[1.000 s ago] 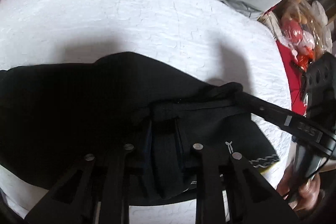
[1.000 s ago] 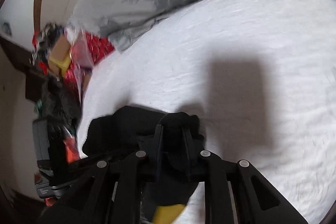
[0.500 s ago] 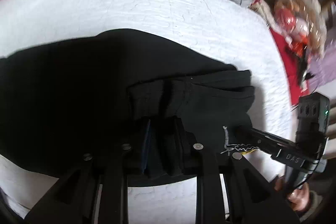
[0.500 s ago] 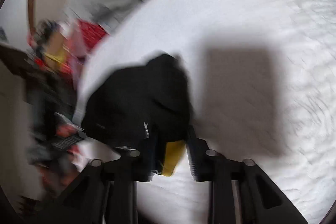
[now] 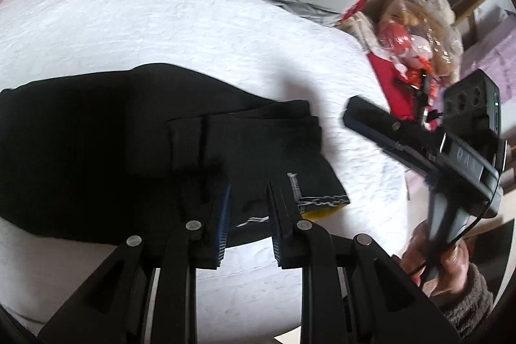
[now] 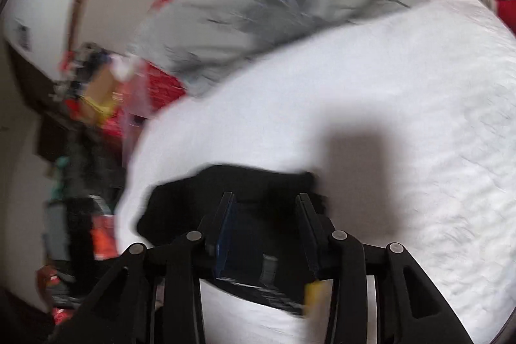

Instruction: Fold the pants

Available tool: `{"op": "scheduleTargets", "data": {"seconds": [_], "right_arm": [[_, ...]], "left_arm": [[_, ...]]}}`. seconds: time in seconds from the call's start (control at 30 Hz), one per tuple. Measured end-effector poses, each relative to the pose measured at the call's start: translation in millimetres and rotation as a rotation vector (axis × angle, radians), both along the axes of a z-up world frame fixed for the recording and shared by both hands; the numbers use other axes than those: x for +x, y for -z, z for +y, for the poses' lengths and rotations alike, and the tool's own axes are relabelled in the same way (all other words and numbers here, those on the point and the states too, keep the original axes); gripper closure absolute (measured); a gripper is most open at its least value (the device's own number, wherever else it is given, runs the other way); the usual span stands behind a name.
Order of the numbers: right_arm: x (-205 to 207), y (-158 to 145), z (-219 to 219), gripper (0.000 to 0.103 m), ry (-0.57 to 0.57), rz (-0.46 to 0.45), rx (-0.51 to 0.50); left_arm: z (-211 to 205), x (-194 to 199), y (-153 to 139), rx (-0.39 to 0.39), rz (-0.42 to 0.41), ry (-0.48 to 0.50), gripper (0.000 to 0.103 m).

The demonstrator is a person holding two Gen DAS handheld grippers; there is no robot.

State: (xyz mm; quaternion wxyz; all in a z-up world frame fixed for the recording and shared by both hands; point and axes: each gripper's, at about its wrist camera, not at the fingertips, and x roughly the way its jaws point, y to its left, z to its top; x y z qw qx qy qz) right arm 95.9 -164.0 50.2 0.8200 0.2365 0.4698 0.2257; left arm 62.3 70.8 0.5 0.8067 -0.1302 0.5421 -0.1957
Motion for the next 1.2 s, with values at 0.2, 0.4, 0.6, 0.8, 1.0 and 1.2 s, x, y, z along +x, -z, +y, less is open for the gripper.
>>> {"op": "scheduleTargets", "data": {"seconds": [0.2, 0.4, 0.6, 0.8, 1.0, 1.2], "right_arm": [[0, 45, 13, 0.069, -0.053, 0.072, -0.046], [-9, 50, -6, 0.081, -0.005, 0.088, 0.008], [-39, 59, -4, 0.084, -0.072, 0.105, -0.059], [-45, 48, -1, 0.078, -0.046, 0.103, -0.077], [-54, -7, 59, 0.039, -0.138, -0.066, -0.235], [-48, -16, 188, 0.029, -0.334, -0.142, -0.335]], "left_arm": [[-5, 19, 45, 0.129, 0.052, -0.035, 0.083], [8, 10, 30, 0.01, 0.042, -0.05, 0.083], [-2, 5, 51, 0.041, 0.032, -0.028, 0.081], [14, -2, 22, 0.008, 0.006, -0.033, 0.081], [102, 7, -22, 0.006, 0.003, -0.09, 0.081], [212, 38, -27, 0.082, 0.113, -0.188, 0.063]]}}
